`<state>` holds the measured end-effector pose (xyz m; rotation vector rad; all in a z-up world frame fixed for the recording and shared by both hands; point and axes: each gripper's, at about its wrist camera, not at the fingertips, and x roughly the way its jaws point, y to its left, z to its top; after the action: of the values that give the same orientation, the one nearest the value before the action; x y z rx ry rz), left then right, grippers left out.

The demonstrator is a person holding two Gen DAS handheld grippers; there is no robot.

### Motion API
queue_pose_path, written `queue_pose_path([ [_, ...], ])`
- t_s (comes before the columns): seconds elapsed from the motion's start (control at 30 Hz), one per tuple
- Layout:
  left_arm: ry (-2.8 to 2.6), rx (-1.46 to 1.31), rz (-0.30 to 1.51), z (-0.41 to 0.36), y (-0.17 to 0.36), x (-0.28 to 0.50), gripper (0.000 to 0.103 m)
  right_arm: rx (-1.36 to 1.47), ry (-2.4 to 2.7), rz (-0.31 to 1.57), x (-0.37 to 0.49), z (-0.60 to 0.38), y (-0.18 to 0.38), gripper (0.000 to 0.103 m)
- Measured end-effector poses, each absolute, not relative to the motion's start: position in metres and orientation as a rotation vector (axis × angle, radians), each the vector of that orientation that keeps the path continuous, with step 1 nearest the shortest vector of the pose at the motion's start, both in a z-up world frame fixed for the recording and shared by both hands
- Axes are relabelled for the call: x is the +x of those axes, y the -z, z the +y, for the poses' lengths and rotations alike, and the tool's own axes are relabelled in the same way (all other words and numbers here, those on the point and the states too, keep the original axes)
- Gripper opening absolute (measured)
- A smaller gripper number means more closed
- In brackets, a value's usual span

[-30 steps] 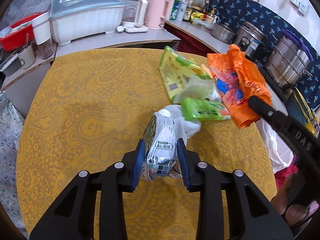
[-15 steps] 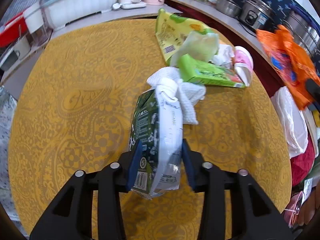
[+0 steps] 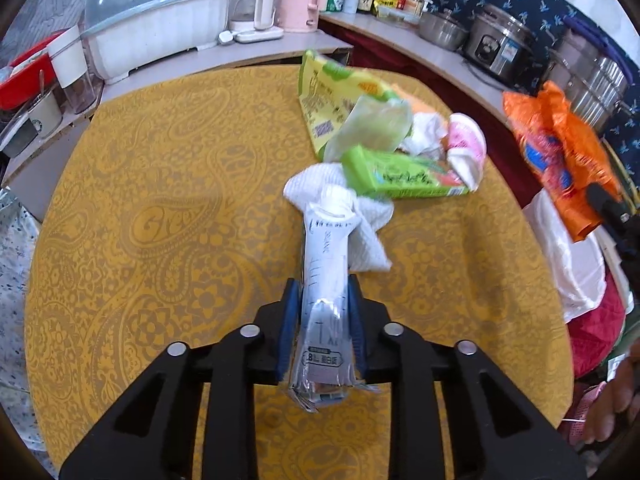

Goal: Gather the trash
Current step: 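Lift the milk carton with the left tool while the right tool carries the snack bag toward the bin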

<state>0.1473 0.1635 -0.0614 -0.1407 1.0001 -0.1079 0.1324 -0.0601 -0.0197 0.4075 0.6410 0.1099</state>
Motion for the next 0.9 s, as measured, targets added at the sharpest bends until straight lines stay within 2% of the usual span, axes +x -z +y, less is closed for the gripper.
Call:
queue_pose_path([
  [0.47, 0.216, -0.145, 0.879, 0.131, 0.003, 0.132, 0.019, 0.427, -0.09, 0.587, 0.115, -0.085, 0.005, 0.013],
  [0.9, 0.425, -0.068, 0.81, 0.026, -0.036, 0.138, 0.019, 0.468, 0.046, 0.531, 0.081, -0.16, -0.003, 0.013],
])
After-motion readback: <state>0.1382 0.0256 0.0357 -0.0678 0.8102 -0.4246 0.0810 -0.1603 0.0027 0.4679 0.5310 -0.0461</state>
